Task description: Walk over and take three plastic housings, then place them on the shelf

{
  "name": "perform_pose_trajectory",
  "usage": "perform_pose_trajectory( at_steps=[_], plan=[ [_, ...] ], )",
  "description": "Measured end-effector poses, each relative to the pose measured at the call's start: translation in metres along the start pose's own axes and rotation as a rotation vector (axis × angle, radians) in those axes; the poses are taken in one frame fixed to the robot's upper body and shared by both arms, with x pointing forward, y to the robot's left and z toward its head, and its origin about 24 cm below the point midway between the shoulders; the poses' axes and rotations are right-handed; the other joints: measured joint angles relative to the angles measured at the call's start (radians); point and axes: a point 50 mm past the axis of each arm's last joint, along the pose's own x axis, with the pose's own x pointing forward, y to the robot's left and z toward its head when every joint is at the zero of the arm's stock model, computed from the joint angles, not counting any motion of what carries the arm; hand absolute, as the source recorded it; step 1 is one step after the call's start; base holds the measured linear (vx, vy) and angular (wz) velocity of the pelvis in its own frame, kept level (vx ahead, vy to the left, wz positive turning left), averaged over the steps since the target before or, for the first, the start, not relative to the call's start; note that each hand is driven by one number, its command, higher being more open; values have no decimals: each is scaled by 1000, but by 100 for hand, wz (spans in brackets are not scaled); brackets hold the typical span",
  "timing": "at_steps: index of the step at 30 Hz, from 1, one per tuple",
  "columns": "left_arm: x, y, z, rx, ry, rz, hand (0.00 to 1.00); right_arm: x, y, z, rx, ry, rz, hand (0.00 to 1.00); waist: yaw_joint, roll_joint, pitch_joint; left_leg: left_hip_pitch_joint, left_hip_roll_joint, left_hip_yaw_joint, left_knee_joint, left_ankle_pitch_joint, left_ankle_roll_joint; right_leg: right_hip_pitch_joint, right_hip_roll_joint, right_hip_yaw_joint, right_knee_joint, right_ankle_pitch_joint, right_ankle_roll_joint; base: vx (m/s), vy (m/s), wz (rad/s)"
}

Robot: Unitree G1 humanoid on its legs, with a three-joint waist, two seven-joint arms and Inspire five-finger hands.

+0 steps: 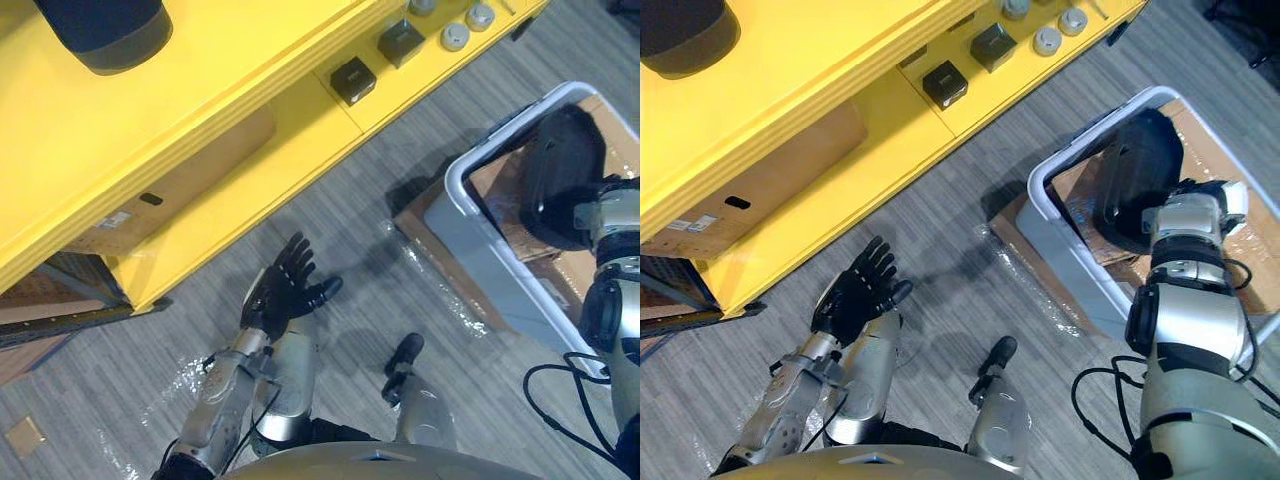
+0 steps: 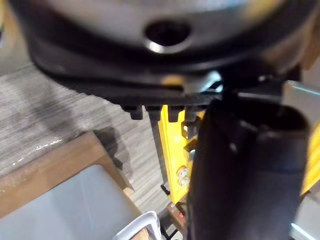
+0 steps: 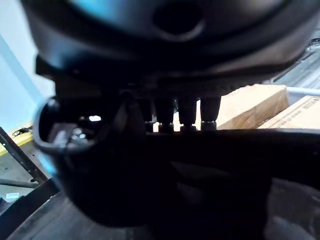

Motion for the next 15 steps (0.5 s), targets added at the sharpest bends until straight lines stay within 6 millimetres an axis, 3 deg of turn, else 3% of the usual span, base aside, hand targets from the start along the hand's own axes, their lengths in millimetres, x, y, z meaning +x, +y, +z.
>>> perform_pose_trajectory(
  at_steps=[6,15],
  plan=[
    [-8,-5,16,11,-63,-60,100,3,7,-29,-75,32,-81,0,-16,-39,1,36,11,10,-22,13,-4,32,4,-2,-3,0,0,-8,2,1],
    [-20,-5,33,170,-93,-102,100,-1,-3,-33,-143,-168,-271,0,-61,-103,0,100,47,84,-51,14,-8,60,18,53,-56,22,10,-10,18,-20]
  ],
)
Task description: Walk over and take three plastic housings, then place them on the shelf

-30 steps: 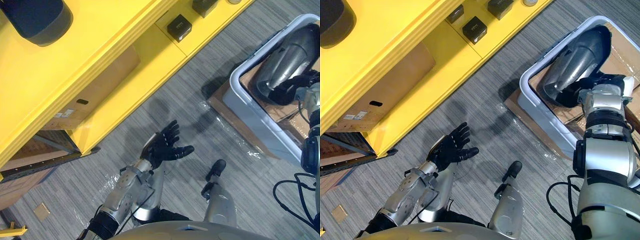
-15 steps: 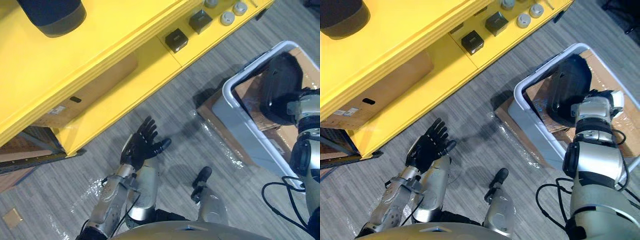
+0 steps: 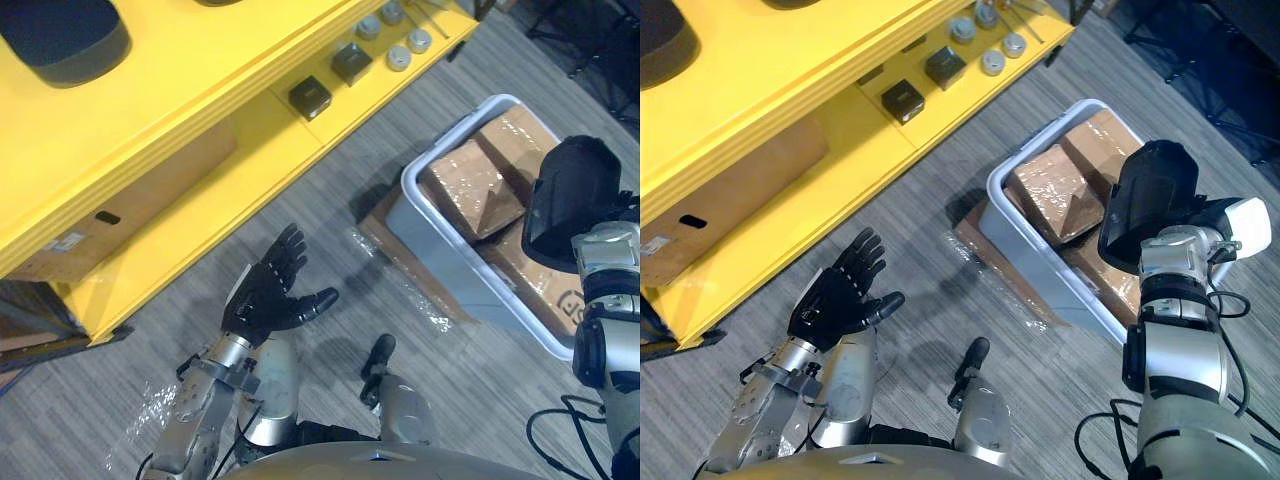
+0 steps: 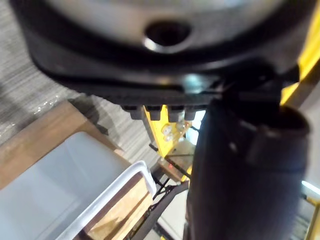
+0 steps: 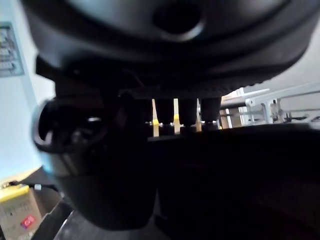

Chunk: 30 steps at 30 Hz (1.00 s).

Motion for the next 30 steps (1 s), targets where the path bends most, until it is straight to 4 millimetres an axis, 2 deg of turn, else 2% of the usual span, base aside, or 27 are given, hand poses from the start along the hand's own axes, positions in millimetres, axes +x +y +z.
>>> perform_pose_trajectory(
  at_steps=[3,7,10,13,16,18,21,26,30],
  plan=[
    [8,-7,18,8,-66,-54,100,-3,-8,11,11,-117,-82,0,-25,-10,-1,20,18,17,-9,-2,-5,3,12,15,-7,7,-7,26,4,-19],
    [18,-15,24,-50,-55,-140,100,-10,-16,25,18,-264,-149,0,-42,-11,-2,40,34,33,-22,-4,-10,15,26,28,-31,20,-14,27,-2,-17],
    [23,-21,17,-92,20,-198,100,-19,-15,35,40,-365,-163,0,-48,-18,-8,71,44,61,-43,-4,-11,20,29,50,-38,23,-15,46,-3,-24],
    [29,-28,-3,-191,158,-251,100,-39,-4,42,76,-487,-151,0,-61,-33,-43,107,53,91,-76,-2,-14,26,30,71,-49,25,-17,82,-12,-22],
    [44,-36,-23,-266,297,-307,100,-64,5,51,116,-636,-135,0,-84,-42,-71,158,64,136,-104,-3,-15,33,31,104,-50,25,-17,81,6,-36],
    [61,-40,-31,-345,349,-313,100,-87,8,58,184,-754,-137,0,-123,-46,-100,191,68,170,-130,-4,-15,33,31,129,-54,25,-17,48,5,-36],
    [79,-43,-33,-426,355,-286,100,-106,8,57,232,-860,-134,0,-157,-50,-132,231,72,213,-153,-5,-16,33,30,165,-59,25,-17,57,13,-40],
    [112,-56,-23,-572,292,-249,100,-138,6,43,346,-985,-142,0,-237,-47,-180,292,75,281,-185,-13,-18,33,30,220,-64,25,-17,40,24,-34],
    [122,-62,-20,-644,253,-232,100,-148,3,31,394,-1036,-127,0,-266,-30,-195,319,75,303,-201,-14,-20,35,31,239,-65,25,-17,14,25,-15]
  ],
)
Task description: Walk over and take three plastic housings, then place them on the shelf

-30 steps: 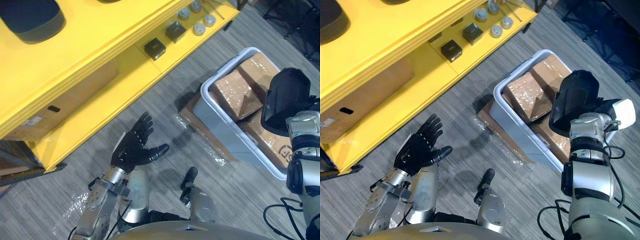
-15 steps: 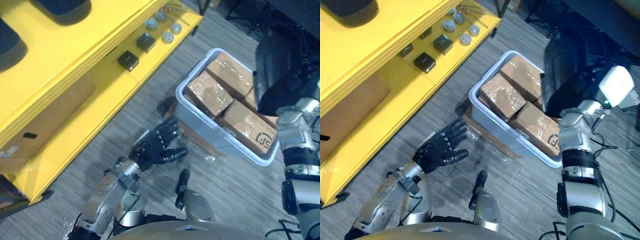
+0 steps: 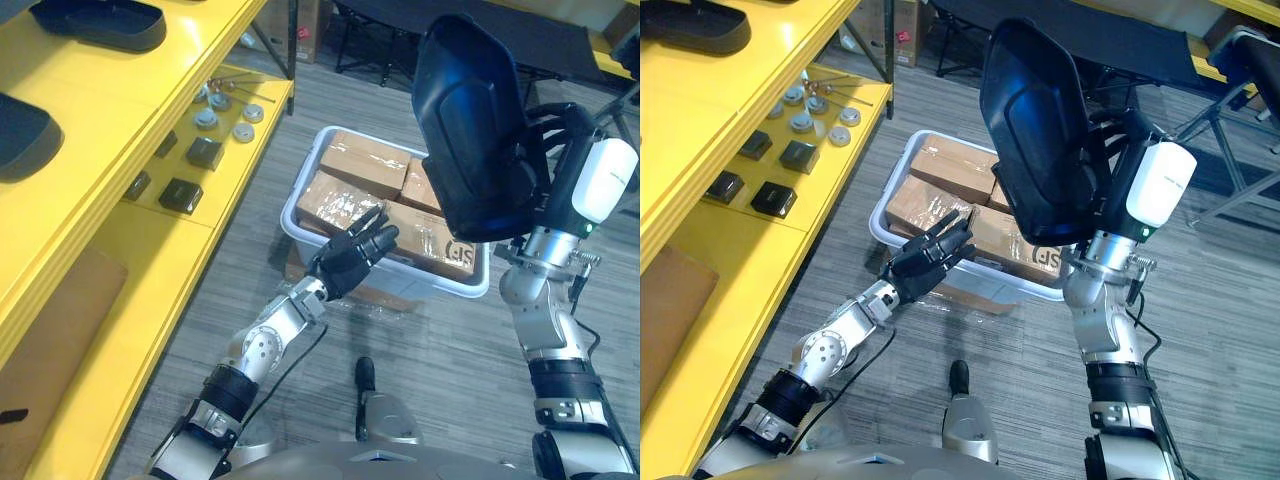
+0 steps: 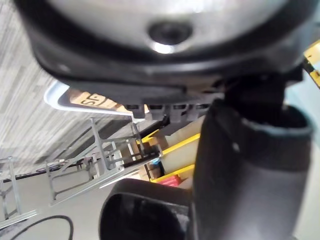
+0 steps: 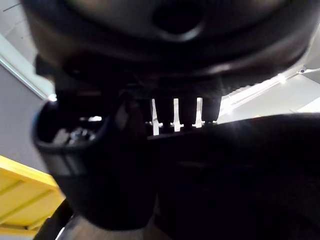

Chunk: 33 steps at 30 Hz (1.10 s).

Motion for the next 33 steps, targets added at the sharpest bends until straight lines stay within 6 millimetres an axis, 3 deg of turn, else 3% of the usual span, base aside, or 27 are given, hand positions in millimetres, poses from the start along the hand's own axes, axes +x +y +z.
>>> perform_pose_trajectory(
  at_steps=[6,13,17,24,25,33],
  plan=[
    [3,3,-8,-45,-3,43,100,-14,2,12,106,-27,-1,0,-15,44,-25,24,-3,8,-26,3,0,9,0,6,-2,-1,-1,-3,11,-4],
    [5,1,-19,-35,24,44,100,-35,15,31,247,-10,53,0,-25,56,-43,62,-11,23,-70,22,2,20,-7,13,-7,-2,-3,-2,10,-2],
    [12,-12,-28,-49,8,4,100,-54,28,42,315,18,139,0,-25,70,-63,74,-13,24,-88,29,1,30,-7,12,-16,-2,-3,0,0,0],
    [15,-21,-17,-55,-98,-30,100,-65,35,49,400,102,131,0,-24,82,-75,90,-21,26,-106,35,5,37,-14,11,-19,-2,-2,0,0,0],
    [15,-22,-17,-66,-107,-35,0,-66,35,49,403,111,133,0,-24,82,-82,90,-23,26,-107,36,6,37,-16,11,-19,-2,-2,0,0,0],
    [16,-34,-11,6,-134,0,0,-82,40,38,419,249,147,0,-24,77,-130,105,-33,28,-141,50,9,44,-24,3,-32,-2,-2,0,0,0]
  ],
)
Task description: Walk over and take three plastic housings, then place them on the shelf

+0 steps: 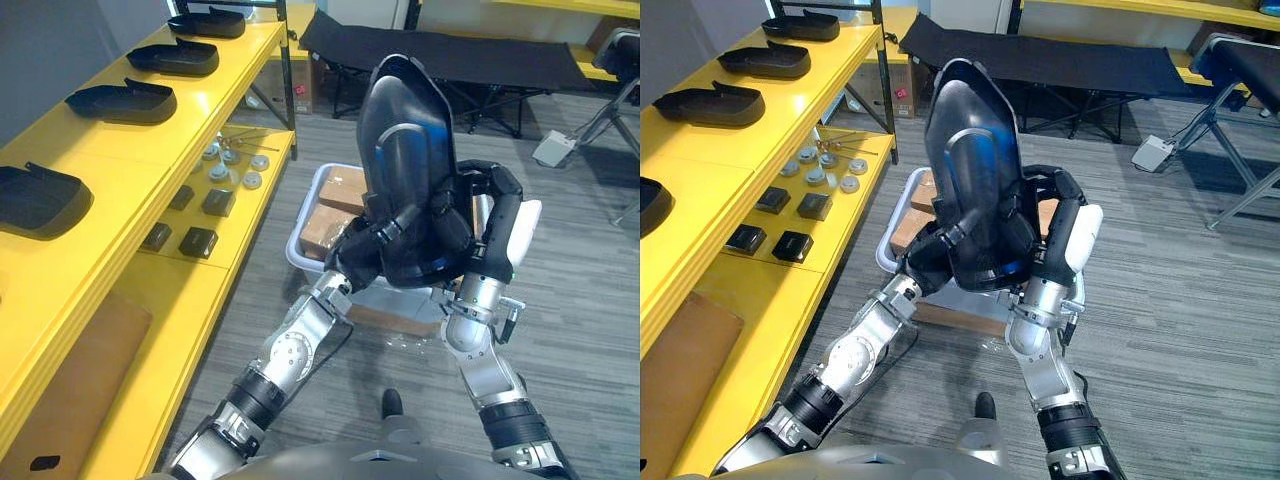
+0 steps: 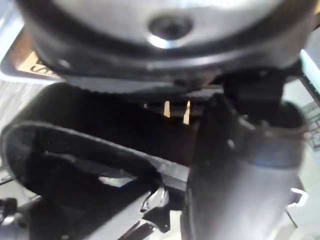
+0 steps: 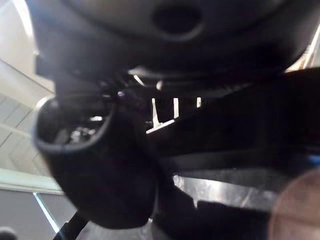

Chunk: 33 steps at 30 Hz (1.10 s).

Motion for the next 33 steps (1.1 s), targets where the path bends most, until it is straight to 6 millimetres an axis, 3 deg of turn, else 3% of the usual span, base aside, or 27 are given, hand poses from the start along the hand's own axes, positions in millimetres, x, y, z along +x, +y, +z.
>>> perform_pose_trajectory(
  at_steps=[6,15,16,20,25,30,33],
  plan=[
    [-1,11,11,133,-38,153,0,-7,9,7,43,-11,26,0,1,-6,-4,3,-2,-1,0,3,0,7,-2,-4,-5,1,1,0,0,0],
    [-2,14,14,204,-38,153,0,-9,14,10,53,-9,34,0,24,-45,-30,15,-7,-2,-4,4,0,17,-7,-4,-7,2,3,0,2,1],
    [-3,14,15,201,-37,148,0,-9,14,10,52,-10,32,100,23,-46,-31,17,-7,-1,-4,4,0,18,-7,-4,-8,2,3,-34,12,-4],
    [-4,15,15,104,-27,135,0,-11,16,14,50,-43,43,100,18,-47,-32,18,-7,7,-6,4,0,18,-7,0,-25,10,-2,-36,10,-7],
    [-4,14,23,109,-86,125,0,-17,18,25,78,-77,86,100,13,-44,-36,24,-7,16,-17,6,-2,13,-6,4,-25,11,-2,-7,7,-4],
    [-16,-20,62,250,-361,58,0,-31,7,33,197,16,116,100,-1,-43,-37,39,-8,32,-27,5,-2,8,-5,9,-15,12,-2,14,18,-9],
    [-36,-27,98,504,-673,240,0,-34,-9,35,344,109,61,100,-9,-32,-42,51,-9,47,-34,0,-1,7,-5,11,-11,10,-3,-13,15,-12]
  ],
)
